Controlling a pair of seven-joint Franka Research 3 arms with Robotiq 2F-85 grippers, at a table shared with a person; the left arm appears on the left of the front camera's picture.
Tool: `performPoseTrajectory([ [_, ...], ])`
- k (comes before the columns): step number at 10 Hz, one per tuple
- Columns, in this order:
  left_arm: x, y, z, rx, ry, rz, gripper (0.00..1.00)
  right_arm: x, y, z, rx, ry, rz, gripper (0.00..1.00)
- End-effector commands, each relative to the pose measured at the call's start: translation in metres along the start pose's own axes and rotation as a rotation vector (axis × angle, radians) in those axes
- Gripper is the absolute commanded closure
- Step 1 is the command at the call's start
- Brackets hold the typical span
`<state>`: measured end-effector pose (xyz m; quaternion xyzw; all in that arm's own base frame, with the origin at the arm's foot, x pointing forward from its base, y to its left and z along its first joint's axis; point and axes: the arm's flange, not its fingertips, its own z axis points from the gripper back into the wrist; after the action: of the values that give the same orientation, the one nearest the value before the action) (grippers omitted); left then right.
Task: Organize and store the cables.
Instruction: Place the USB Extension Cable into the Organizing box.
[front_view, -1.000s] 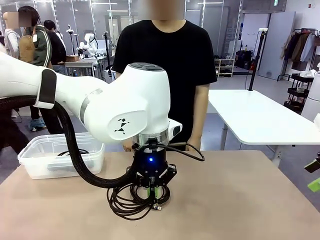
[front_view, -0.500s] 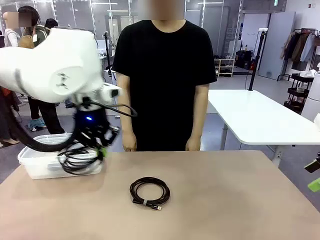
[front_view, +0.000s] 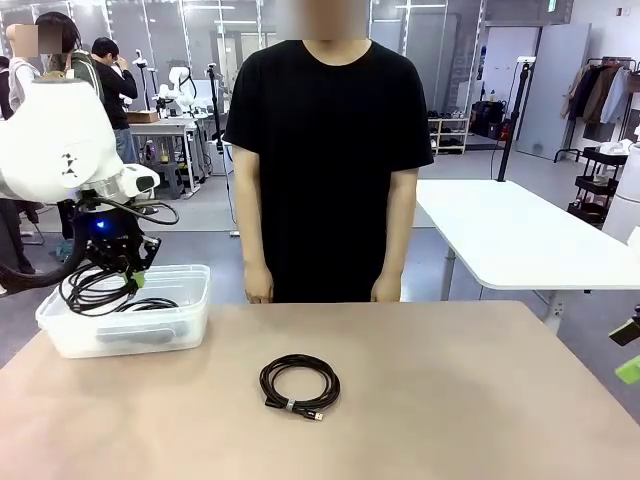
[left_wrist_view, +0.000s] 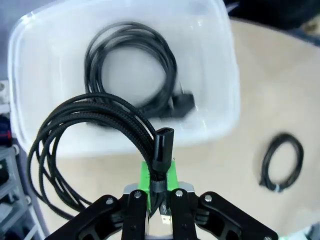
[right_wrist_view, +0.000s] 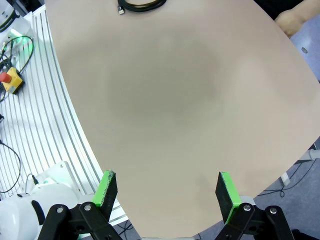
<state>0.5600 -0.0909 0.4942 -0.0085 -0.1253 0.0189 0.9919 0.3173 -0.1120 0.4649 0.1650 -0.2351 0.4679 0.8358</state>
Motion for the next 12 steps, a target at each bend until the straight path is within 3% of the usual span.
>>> performPoseTrajectory([
  [1, 0.051, 0.004, -0.012, -0.049, -0.041, -0.033, 0.85, 0.002, 0.0, 0.0, 0.0, -0.002, -0.014, 0.0],
  [4, 0.092, 0.023, -0.056, -0.075, -0.007, 0.034, 0.85, 0.002, 0.0, 0.0, 0.0, -0.002, -0.014, 0.0],
  [7, 0.101, 0.033, -0.09, -0.056, 0.013, 0.124, 0.85, 0.002, 0.0, 0.0, 0.0, -0.002, -0.014, 0.0],
  [8, 0.1, 0.035, -0.097, -0.042, 0.021, 0.137, 0.69, 0.002, 0.0, 0.0, 0.0, -0.002, -0.014, 0.0],
  [11, 0.091, 0.037, -0.092, -0.056, 0.028, 0.133, 0.06, 0.002, 0.0, 0.0, 0.0, -0.002, -0.014, 0.0],
  [12, 0.088, 0.036, -0.088, -0.049, 0.013, 0.131, 0.0, 0.002, 0.0, 0.0, 0.0, -0.002, -0.014, 0.0],
])
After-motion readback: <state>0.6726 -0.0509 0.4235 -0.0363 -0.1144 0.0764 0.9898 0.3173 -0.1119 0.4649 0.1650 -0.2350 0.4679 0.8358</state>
